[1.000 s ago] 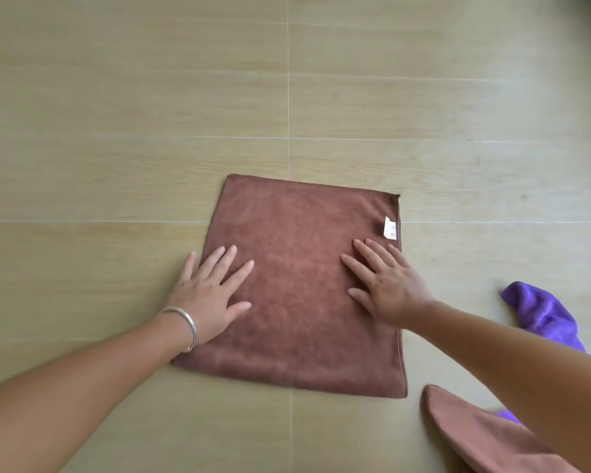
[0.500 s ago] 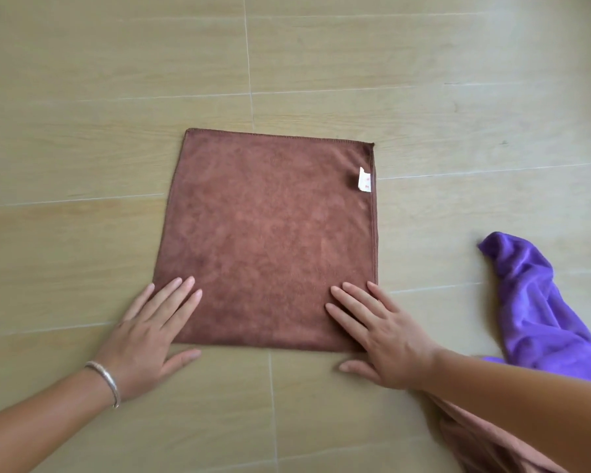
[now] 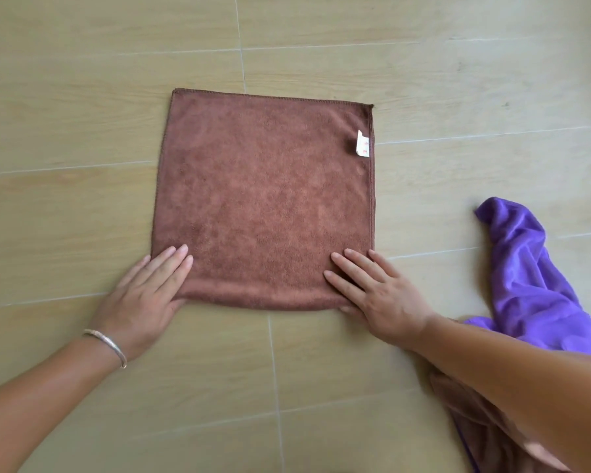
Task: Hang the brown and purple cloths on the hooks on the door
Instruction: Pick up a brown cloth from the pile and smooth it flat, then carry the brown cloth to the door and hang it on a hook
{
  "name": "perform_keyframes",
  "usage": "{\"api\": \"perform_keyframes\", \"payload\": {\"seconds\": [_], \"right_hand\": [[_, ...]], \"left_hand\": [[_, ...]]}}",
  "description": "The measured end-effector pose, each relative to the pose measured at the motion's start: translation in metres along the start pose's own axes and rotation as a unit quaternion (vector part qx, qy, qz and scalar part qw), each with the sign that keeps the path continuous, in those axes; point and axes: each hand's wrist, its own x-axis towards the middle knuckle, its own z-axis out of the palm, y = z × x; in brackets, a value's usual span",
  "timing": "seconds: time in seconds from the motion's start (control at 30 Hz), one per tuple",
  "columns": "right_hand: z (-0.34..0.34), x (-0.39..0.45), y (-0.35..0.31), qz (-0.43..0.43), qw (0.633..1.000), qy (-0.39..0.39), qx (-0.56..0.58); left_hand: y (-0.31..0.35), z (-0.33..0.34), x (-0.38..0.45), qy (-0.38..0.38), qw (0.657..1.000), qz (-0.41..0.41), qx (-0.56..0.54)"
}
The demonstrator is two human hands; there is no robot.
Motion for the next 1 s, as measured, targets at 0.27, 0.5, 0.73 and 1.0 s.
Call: {"api": "perform_keyframes", "payload": {"seconds": [0.27, 0.5, 0.73, 1.0], "right_hand": [[-0.098, -0.025, -0.013, 0.179, 0.97, -0.161, -0.025], [-0.264, -0.043, -0.024, 0.21, 0.966, -0.151, -0.025], [-0.478, -0.044, -0.019, 0.235, 0.957, -0.166, -0.034], [-0.769, -0.052, 0.017, 0.214, 0.968, -0.128, 0.01]], "left_hand": [[0.021, -0.089, -0.021, -0.139, 0.986, -0.094, -0.006], [0.029, -0.255, -0.054, -0.205, 0.97, -0.112, 0.071], [0.023, -0.471, -0.063, -0.191, 0.97, -0.124, 0.088], [0.015, -0.777, -0.08, -0.156, 0.982, -0.109, 0.004]]}}
